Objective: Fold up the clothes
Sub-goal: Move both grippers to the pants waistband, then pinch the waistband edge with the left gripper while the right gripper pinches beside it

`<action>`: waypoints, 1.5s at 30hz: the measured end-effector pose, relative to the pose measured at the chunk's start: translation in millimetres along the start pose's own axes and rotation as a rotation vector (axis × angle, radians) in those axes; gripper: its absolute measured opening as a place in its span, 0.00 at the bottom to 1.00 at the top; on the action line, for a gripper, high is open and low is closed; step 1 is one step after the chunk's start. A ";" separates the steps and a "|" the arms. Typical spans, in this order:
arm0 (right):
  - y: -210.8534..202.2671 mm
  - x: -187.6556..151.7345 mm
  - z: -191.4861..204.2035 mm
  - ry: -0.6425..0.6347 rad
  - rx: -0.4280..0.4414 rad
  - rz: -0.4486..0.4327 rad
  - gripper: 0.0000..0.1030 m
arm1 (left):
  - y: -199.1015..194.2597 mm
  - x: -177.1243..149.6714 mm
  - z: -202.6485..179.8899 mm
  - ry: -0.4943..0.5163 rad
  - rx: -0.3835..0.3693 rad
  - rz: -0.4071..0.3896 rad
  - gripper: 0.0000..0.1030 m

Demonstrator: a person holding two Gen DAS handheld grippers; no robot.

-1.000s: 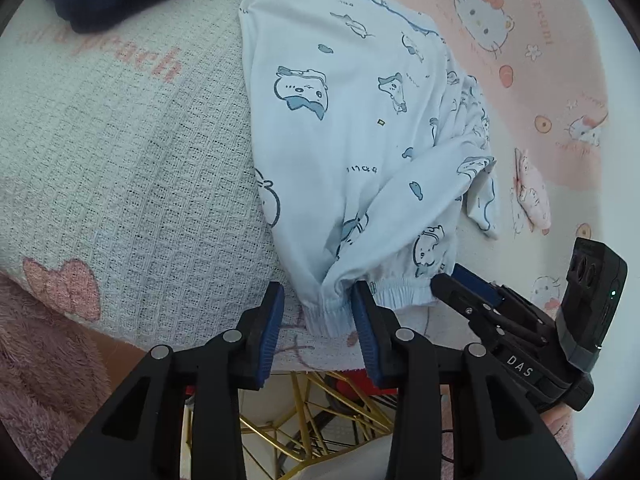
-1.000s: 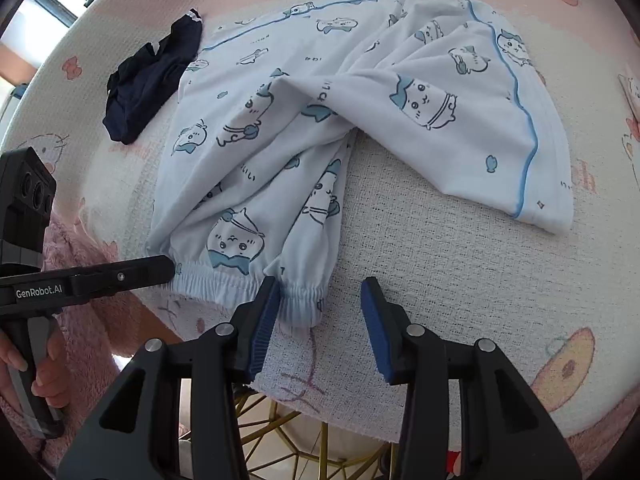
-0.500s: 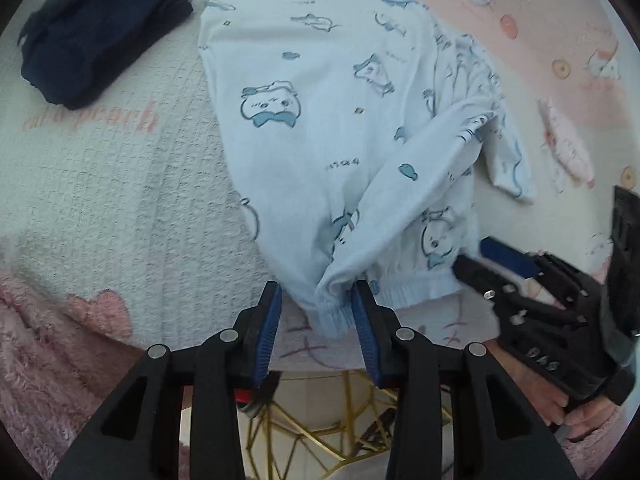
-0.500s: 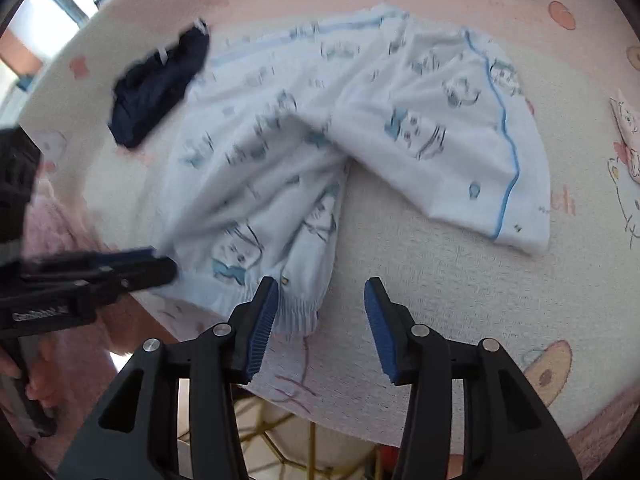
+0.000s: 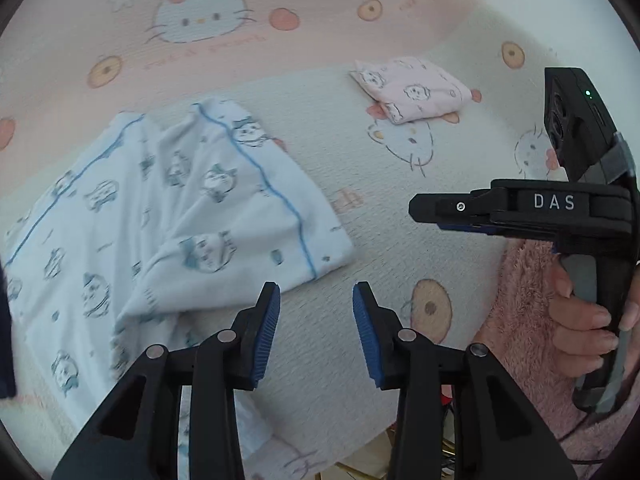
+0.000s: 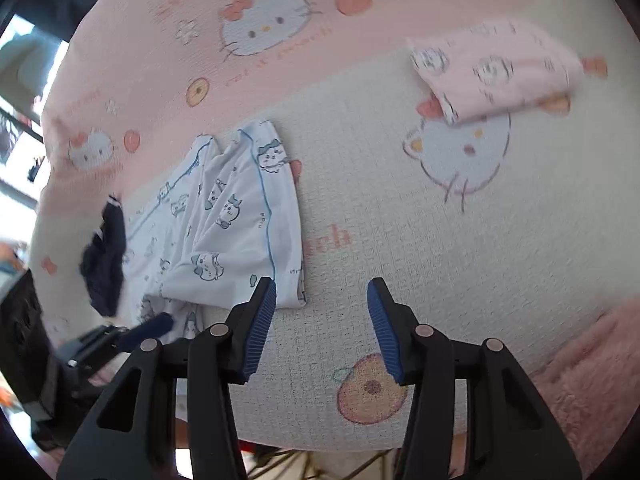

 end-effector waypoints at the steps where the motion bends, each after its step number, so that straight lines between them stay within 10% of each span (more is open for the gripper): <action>1: 2.8 -0.6 -12.6 0.080 0.029 0.007 0.48 | 9.1 2.5 -7.4 0.022 0.005 0.007 0.39; 8: 15.1 9.3 -31.8 0.156 0.027 0.007 0.48 | 52.9 4.8 -28.0 0.156 0.088 0.028 0.37; 9: 20.7 9.6 -30.7 0.160 0.032 0.017 0.48 | 52.2 5.9 -27.1 0.176 0.114 0.008 0.11; 12: 37.7 8.9 -25.8 0.136 0.020 0.055 0.48 | 32.2 16.7 -3.2 0.052 0.085 -0.024 0.07; 21: 75.6 6.1 34.0 -0.087 -0.021 0.160 0.48 | -82.2 35.4 209.4 -0.401 0.051 -0.141 0.07; 28: 133.6 60.3 125.0 -0.393 -0.090 0.182 0.48 | -52.4 9.0 326.6 -0.477 0.150 -0.037 0.07; 35: 207.7 123.3 179.1 -0.541 -0.127 0.201 0.48 | -9.2 -17.8 354.3 -0.502 0.079 0.079 0.08; 45: 292.0 108.8 180.5 -0.685 -0.197 0.347 0.39 | 7.8 -13.3 364.2 -0.548 0.040 0.046 0.08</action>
Point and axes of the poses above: each gripper's, at about its wrist camera, not at the fingertips, and y roughly the way its jaws point, z to its left, x to its top, the point moved 10 cm from there along y, roughly the way its jaws point, and after that the axes turned 14 degrees about x, right-handed, at the moved point
